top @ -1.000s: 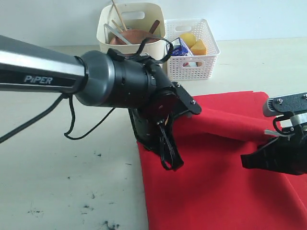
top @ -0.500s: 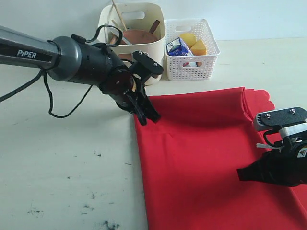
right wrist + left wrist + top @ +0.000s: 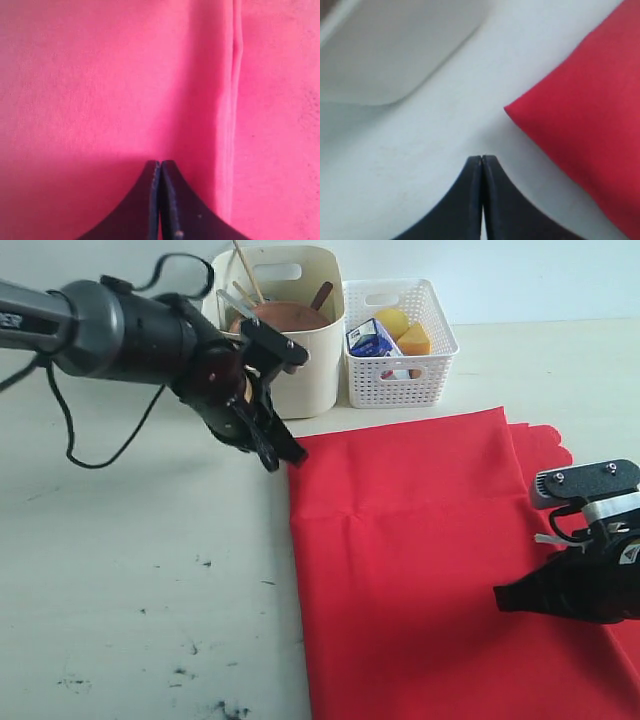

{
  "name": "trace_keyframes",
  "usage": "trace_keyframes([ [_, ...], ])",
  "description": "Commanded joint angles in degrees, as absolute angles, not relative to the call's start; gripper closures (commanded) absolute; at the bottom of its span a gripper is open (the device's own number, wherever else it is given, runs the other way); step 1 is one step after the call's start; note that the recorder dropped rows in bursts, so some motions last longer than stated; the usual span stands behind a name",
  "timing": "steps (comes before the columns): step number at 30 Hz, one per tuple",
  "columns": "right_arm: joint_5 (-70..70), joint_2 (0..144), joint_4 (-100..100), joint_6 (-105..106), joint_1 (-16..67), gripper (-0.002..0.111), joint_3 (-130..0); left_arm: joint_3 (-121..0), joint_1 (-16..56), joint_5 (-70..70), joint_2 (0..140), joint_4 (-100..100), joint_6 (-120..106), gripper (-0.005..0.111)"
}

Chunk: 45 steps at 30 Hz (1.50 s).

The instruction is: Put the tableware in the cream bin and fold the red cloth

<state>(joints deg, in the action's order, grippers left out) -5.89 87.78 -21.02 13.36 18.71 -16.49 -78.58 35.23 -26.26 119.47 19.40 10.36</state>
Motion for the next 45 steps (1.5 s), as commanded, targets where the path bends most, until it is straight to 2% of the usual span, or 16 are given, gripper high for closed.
trace_keyframes([
  [1,-0.5,83.9,-20.8,13.5,18.6,0.108,-20.4,-73.8,35.3,-24.6,107.8,19.5,9.1,0.105],
  [5,7.0,82.0,-20.8,13.5,19.6,0.108,-26.1,-63.6,34.6,-15.5,93.0,19.5,9.5,0.105],
  [9,8.4,84.1,-20.8,14.4,25.7,0.108,-31.6,-52.6,33.3,-6.3,78.1,19.3,11.9,0.105],
  [12,8.1,88.5,-20.8,16.8,29.3,0.108,-35.4,-46.4,32.7,-4.4,68.8,19.3,11.9,0.105],
  [17,7.2,98.5,-19.9,20.0,29.9,0.108,-40.1,-39.2,32.5,-3.6,57.4,19.3,12.0,0.105],
  [24,7.4,105.8,-15.6,19.3,29.1,0.108,-41.6,-36.9,32.5,-1.2,51.4,19.3,12.2,0.105],
  [33,15.0,106.0,-9.3,16.3,22.4,0.108,-41.5,-36.9,32.5,-1.2,51.4,19.3,12.2,0.105],
  [45,18.1,106.0,20.7,-11.8,11.4,0.108,-41.5,-36.9,32.5,-1.2,51.4,19.3,12.2,0.105],
])
